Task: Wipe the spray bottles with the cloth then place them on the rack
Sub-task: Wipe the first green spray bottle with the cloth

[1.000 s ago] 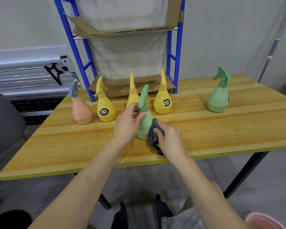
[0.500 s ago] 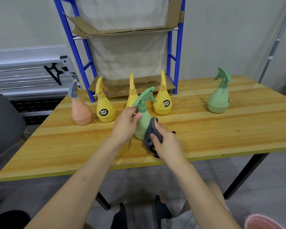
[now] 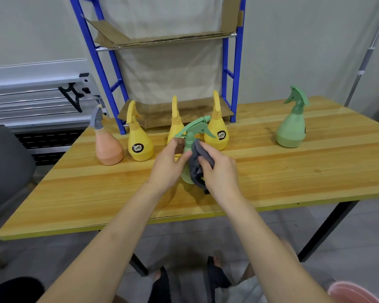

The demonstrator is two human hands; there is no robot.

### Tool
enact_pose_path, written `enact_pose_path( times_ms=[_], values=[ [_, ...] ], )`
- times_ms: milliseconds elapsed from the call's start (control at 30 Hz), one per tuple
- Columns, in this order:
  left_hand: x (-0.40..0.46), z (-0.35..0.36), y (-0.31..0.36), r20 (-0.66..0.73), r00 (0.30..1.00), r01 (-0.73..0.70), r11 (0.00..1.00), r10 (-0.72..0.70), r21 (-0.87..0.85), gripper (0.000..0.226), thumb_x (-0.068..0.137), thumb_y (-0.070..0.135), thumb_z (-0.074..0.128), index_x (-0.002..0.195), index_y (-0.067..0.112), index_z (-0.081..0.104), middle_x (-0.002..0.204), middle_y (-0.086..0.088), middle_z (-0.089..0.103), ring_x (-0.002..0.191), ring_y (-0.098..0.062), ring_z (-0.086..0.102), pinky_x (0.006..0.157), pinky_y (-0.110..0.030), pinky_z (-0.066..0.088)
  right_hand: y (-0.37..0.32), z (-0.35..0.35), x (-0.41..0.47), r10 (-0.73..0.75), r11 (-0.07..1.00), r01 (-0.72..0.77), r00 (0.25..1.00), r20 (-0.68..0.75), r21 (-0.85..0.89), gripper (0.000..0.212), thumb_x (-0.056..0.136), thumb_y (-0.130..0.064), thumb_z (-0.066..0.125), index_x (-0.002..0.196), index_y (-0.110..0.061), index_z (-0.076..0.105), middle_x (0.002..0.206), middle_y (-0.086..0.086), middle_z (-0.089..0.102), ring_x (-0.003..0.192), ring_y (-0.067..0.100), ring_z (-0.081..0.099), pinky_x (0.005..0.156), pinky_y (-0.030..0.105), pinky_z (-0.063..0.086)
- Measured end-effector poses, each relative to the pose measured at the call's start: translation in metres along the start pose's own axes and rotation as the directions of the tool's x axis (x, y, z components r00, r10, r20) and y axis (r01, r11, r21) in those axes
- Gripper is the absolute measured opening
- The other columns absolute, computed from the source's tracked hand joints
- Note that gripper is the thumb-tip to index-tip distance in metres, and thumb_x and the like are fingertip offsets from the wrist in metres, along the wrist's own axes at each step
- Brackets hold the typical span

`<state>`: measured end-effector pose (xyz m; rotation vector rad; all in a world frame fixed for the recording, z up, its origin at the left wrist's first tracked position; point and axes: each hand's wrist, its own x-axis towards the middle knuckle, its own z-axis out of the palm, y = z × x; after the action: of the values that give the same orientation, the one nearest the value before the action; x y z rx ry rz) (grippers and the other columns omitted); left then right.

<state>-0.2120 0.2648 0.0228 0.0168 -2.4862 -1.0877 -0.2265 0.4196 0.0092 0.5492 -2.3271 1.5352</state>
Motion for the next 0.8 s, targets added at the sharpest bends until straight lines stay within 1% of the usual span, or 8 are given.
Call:
enact_pose_path(
  times_ms=[100, 200, 300, 500, 600, 667, 733, 800],
  values=[
    [0.001, 0.0, -0.007, -0.002, 1.0, -0.006, 0.999, 0.006, 0.042, 0.043, 0.102, 0.032, 0.059, 0.141, 0.017, 0.053, 0.124, 0.001, 0.057, 0.113, -0.011, 0.055, 0.102, -0.031, 0.046, 0.015, 0.0, -0.008, -0.016, 0.996, 0.02, 0.999, 0.05, -0.085, 0.042, 0.1, -0.016, 0.058, 0.139, -0.032, 0.06, 0.113, -0.013, 0.071, 0.096, 0.006, 0.061, 0.077, 0.014, 0.041],
    [0.003, 0.0, -0.01, 0.023, 1.0, -0.004, 0.999, 0.003, 0.046, 0.048, 0.103, 0.034, 0.056, 0.148, 0.019, 0.051, 0.127, 0.002, 0.056, 0.114, -0.009, 0.053, 0.104, -0.031, 0.044, 0.037, -0.003, -0.015, 0.024, 0.967, 0.0, 0.996, 0.091, -0.255, 0.036, 0.1, -0.017, 0.056, 0.132, -0.029, 0.065, 0.098, 0.005, 0.074, 0.09, 0.031, 0.065, 0.067, 0.031, 0.041],
    [0.002, -0.001, -0.01, 0.037, 0.999, -0.033, 0.998, 0.031, 0.056, 0.047, 0.103, 0.034, 0.056, 0.147, 0.02, 0.052, 0.127, 0.003, 0.057, 0.113, -0.01, 0.055, 0.103, -0.037, 0.047, 0.041, -0.003, -0.017, 0.046, 0.961, -0.019, 0.994, 0.095, -0.274, 0.034, 0.099, -0.016, 0.057, 0.128, -0.03, 0.067, 0.093, 0.006, 0.074, 0.086, 0.034, 0.063, 0.066, 0.035, 0.043],
    [0.005, -0.006, -0.012, 0.1, 0.993, -0.064, 0.996, 0.057, 0.068, 0.048, 0.102, 0.044, 0.049, 0.147, 0.028, 0.05, 0.135, 0.006, 0.06, 0.122, -0.012, 0.056, 0.106, -0.045, 0.046, 0.018, 0.0, -0.001, 0.052, 0.999, -0.052, 0.999, -0.005, 0.013, 0.041, 0.099, -0.016, 0.06, 0.135, -0.035, 0.064, 0.118, -0.009, 0.074, 0.106, 0.013, 0.066, 0.09, 0.028, 0.054],
    [0.003, -0.004, -0.01, 0.096, 0.995, -0.039, 0.999, 0.038, 0.004, 0.042, 0.105, 0.032, 0.052, 0.146, 0.024, 0.05, 0.141, 0.009, 0.058, 0.126, -0.01, 0.056, 0.108, -0.041, 0.047, 0.004, 0.003, 0.0, -0.009, 0.993, 0.012, 1.0, -0.022, 0.116, 0.04, 0.1, -0.015, 0.058, 0.137, -0.032, 0.063, 0.123, -0.017, 0.069, 0.112, 0.0, 0.062, 0.092, 0.016, 0.05],
    [0.001, -0.003, -0.01, 0.08, 0.997, -0.002, 0.997, 0.009, -0.083, 0.037, 0.104, 0.025, 0.055, 0.141, 0.021, 0.05, 0.136, 0.01, 0.059, 0.12, -0.007, 0.058, 0.105, -0.036, 0.049, 0.009, 0.004, -0.006, -0.03, 0.998, 0.03, 0.999, -0.015, 0.047, 0.037, 0.101, -0.016, 0.056, 0.133, -0.032, 0.064, 0.111, -0.016, 0.071, 0.099, 0.002, 0.063, 0.079, 0.016, 0.05],
    [0.0, -0.002, -0.012, 0.065, 0.998, -0.001, 0.991, 0.009, -0.131, 0.033, 0.104, 0.023, 0.055, 0.137, 0.02, 0.051, 0.131, 0.011, 0.06, 0.116, -0.004, 0.059, 0.103, -0.035, 0.05, 0.025, 0.002, -0.012, -0.003, 0.992, 0.005, 1.0, 0.019, -0.126, 0.03, 0.102, -0.017, 0.053, 0.124, -0.031, 0.067, 0.096, -0.005, 0.072, 0.087, 0.018, 0.063, 0.067, 0.031, 0.045],
    [0.0, -0.002, -0.013, 0.07, 0.998, 0.004, 0.987, 0.007, -0.159, 0.031, 0.104, 0.021, 0.055, 0.135, 0.019, 0.052, 0.13, 0.01, 0.062, 0.116, -0.003, 0.059, 0.104, -0.035, 0.05, 0.038, -0.003, -0.015, 0.041, 0.967, -0.025, 0.997, 0.059, -0.254, 0.023, 0.102, -0.018, 0.051, 0.116, -0.026, 0.068, 0.089, 0.005, 0.071, 0.083, 0.032, 0.061, 0.062, 0.034, 0.034]
  ],
)
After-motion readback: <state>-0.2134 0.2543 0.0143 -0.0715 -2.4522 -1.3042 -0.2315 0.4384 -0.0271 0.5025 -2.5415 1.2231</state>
